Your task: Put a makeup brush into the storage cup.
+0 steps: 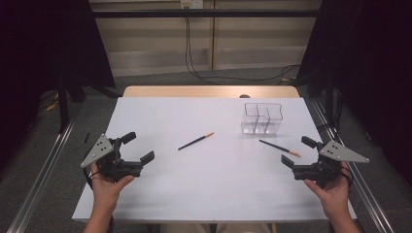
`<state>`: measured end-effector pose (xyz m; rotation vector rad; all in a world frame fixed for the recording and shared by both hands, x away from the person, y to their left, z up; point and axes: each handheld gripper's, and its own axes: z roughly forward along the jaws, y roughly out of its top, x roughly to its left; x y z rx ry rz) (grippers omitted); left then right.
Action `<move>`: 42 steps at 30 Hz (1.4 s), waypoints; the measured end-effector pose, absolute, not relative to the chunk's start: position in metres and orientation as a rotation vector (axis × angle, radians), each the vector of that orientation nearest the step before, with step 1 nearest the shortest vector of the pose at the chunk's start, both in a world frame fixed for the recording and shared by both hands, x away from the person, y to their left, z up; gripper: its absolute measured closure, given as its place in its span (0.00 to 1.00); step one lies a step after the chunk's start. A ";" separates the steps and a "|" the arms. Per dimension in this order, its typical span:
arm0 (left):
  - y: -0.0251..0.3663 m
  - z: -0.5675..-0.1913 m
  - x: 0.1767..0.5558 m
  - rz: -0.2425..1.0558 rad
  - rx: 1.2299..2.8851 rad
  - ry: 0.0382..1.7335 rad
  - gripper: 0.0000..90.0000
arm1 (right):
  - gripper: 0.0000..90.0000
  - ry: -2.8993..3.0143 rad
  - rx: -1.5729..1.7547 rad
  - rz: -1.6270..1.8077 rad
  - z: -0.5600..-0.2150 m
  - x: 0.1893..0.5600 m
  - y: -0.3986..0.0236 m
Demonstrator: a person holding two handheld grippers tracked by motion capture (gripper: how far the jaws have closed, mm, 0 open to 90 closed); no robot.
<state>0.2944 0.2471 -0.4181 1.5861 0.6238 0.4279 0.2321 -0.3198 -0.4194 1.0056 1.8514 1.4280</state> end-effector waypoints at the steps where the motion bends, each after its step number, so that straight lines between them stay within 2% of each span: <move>1: 0.247 -0.418 0.294 0.428 1.586 0.624 0.01 | 0.01 1.851 1.006 1.428 -0.419 0.232 -0.320; 21: 0.201 -0.411 0.311 0.394 1.713 0.588 0.01 | 0.01 1.877 0.992 1.439 -0.421 0.236 -0.313; 32: 0.169 -0.417 0.339 0.344 1.705 0.602 0.01 | 0.01 1.878 0.989 1.439 -0.421 0.237 -0.313; 42: 0.161 -0.418 0.353 0.311 1.678 0.632 0.02 | 0.01 1.878 0.984 1.434 -0.421 0.236 -0.315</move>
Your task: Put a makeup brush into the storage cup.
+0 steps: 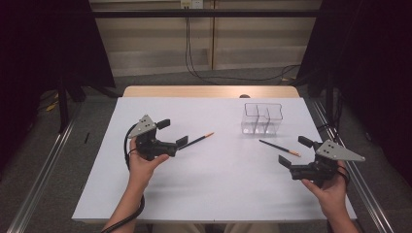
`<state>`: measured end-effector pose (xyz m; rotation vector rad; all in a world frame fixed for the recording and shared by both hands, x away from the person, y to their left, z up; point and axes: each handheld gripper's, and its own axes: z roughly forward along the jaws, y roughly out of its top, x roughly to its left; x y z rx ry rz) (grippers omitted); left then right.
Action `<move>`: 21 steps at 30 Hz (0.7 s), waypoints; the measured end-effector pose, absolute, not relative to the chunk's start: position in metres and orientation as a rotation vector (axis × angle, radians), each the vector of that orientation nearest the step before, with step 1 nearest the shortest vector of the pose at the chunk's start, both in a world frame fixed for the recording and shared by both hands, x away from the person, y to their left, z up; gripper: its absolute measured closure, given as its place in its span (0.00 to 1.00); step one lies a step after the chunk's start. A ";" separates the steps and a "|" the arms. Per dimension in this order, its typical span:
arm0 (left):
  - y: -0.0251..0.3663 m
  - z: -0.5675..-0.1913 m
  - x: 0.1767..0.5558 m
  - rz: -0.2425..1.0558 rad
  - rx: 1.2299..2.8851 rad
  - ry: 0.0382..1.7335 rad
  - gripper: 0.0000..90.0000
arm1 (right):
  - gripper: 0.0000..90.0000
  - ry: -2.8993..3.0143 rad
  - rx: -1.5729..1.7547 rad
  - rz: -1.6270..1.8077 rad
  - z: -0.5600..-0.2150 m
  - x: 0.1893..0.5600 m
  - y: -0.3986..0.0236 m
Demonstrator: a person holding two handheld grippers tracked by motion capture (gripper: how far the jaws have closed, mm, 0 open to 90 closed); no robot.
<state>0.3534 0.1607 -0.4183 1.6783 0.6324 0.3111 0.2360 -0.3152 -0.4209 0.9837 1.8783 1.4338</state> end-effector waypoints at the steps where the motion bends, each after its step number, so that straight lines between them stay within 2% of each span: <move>1: 0.161 -0.418 0.355 0.310 1.679 0.626 0.02 | 0.01 1.877 0.984 1.433 -0.421 0.236 -0.315; 21: 0.133 -0.417 0.380 0.340 1.641 0.629 0.02 | 0.01 1.883 0.984 1.435 -0.422 0.234 -0.316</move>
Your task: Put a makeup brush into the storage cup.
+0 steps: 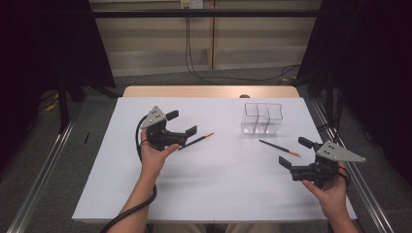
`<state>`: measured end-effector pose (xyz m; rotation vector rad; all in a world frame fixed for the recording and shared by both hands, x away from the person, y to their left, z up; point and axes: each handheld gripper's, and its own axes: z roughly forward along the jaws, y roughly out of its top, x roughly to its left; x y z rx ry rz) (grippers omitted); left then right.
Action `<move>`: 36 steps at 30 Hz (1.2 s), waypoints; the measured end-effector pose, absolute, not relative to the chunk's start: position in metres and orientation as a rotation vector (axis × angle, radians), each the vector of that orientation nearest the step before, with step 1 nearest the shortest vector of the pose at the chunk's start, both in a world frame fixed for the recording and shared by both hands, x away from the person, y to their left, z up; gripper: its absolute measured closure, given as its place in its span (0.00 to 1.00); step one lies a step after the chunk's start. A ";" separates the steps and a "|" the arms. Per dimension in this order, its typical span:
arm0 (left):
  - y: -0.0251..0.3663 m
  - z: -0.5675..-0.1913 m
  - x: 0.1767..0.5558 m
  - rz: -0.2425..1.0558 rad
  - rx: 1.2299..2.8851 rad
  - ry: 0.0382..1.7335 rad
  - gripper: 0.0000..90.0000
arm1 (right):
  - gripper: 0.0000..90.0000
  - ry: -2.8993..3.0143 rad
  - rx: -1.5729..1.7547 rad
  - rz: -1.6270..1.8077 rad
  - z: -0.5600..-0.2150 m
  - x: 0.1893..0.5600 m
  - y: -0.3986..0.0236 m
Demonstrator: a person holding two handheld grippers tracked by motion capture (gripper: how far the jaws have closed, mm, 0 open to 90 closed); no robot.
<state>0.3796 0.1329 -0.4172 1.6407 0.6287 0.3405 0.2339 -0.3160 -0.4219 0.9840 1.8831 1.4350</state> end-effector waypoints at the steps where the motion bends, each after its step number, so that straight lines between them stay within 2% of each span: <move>1: 0.132 -0.417 0.380 0.343 1.637 0.635 0.02 | 0.01 1.883 0.986 1.438 -0.422 0.234 -0.316; 18: 0.118 -0.431 0.395 0.352 1.714 0.683 0.03 | 0.01 1.872 0.982 1.474 -0.421 0.233 -0.318; 36: 0.102 -0.435 0.411 0.344 1.689 0.701 0.03 | 0.01 1.877 0.978 1.473 -0.422 0.233 -0.319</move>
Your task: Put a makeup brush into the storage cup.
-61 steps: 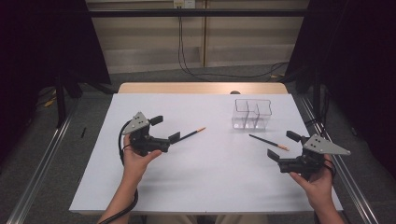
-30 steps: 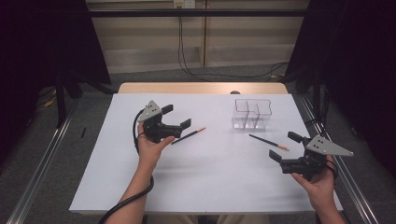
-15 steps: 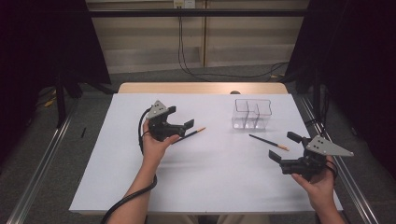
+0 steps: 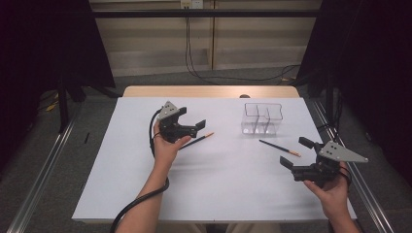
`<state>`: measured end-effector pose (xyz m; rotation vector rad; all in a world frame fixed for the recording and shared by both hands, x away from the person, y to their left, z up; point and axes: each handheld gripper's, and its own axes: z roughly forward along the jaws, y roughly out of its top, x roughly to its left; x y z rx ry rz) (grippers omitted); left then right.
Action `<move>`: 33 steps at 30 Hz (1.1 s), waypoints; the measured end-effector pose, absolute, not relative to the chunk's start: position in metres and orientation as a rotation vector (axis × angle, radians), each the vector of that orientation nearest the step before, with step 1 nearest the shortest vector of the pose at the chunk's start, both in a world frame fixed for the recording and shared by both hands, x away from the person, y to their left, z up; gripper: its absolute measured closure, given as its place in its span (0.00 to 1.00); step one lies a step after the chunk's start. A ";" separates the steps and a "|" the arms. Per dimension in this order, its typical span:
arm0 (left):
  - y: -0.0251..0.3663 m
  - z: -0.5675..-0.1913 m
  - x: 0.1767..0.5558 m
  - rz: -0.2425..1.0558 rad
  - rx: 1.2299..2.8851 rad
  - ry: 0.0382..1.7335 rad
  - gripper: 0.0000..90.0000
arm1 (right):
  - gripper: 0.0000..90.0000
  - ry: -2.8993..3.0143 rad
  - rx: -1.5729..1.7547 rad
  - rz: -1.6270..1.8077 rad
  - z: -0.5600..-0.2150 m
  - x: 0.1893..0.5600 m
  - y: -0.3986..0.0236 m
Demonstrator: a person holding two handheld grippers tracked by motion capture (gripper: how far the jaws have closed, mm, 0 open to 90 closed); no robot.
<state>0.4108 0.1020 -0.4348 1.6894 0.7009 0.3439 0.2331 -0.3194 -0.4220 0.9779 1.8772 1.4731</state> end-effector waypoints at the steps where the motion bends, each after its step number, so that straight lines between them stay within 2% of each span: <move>1: 0.101 -0.435 0.412 0.344 1.693 0.700 0.03 | 0.01 1.878 0.978 1.474 -0.422 0.233 -0.319; 18: 0.085 -0.441 0.421 0.327 1.681 0.697 0.03 | 0.01 1.878 0.973 1.479 -0.422 0.233 -0.321; 33: 0.082 -0.435 0.426 0.329 1.842 0.705 0.04 | 0.01 1.887 0.964 1.481 -0.422 0.233 -0.319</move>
